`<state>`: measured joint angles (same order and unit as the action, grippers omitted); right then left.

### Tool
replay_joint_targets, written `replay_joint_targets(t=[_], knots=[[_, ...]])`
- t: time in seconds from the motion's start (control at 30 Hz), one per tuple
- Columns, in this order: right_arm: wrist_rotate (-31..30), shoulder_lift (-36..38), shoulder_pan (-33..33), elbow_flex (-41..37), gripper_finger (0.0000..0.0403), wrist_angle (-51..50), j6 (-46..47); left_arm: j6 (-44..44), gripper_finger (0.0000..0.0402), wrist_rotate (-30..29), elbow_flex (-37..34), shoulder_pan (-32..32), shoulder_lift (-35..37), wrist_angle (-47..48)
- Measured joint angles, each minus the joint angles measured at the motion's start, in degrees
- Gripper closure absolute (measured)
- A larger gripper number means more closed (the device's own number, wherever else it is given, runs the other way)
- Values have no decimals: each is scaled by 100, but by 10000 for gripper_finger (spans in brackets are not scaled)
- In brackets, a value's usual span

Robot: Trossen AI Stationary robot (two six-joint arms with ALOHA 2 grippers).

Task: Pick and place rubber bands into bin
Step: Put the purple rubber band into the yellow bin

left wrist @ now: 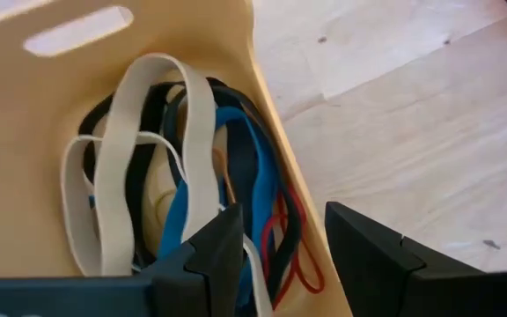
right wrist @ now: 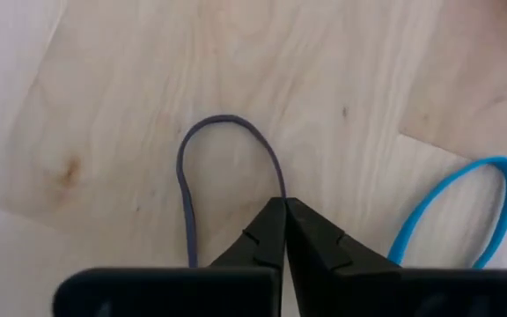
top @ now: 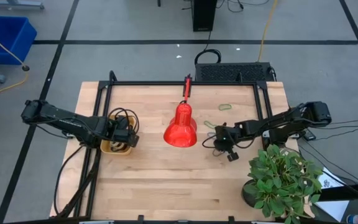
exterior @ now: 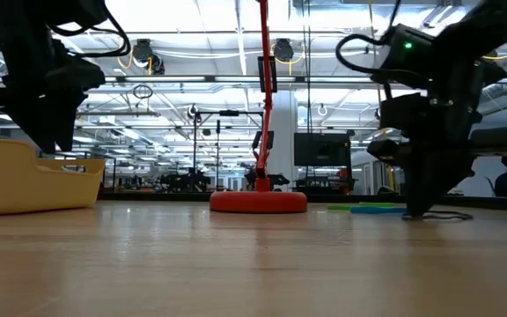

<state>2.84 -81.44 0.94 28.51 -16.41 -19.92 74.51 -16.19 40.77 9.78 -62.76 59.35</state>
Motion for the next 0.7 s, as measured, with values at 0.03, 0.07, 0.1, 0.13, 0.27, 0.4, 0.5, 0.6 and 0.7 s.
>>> replay_joint_targets(t=[0.03,0.07,0.1,0.13,0.27,0.4,0.5,0.6,0.7], knots=[[-28,87,25,1,402,101,141,34,231,34,0,0,0,-19],[-54,189,58,2,402,232,294,64,231,43,0,-1,0,-57],[-68,304,96,2,402,364,472,64,231,54,0,0,0,-111],[-84,417,131,-4,402,483,641,64,231,57,0,0,0,-176],[-198,856,308,-50,402,961,1291,-32,231,62,0,-1,0,-449],[-623,1184,543,-3,402,1794,1664,-265,231,50,0,-2,-1,-662],[-785,1246,698,-13,403,2459,1867,-461,231,38,0,-2,-2,-913],[-979,1232,855,0,403,3211,2031,-799,231,35,0,0,7,-1340],[-1251,1113,1010,-2,403,3971,2079,-1319,231,133,0,3,13,-1923]])
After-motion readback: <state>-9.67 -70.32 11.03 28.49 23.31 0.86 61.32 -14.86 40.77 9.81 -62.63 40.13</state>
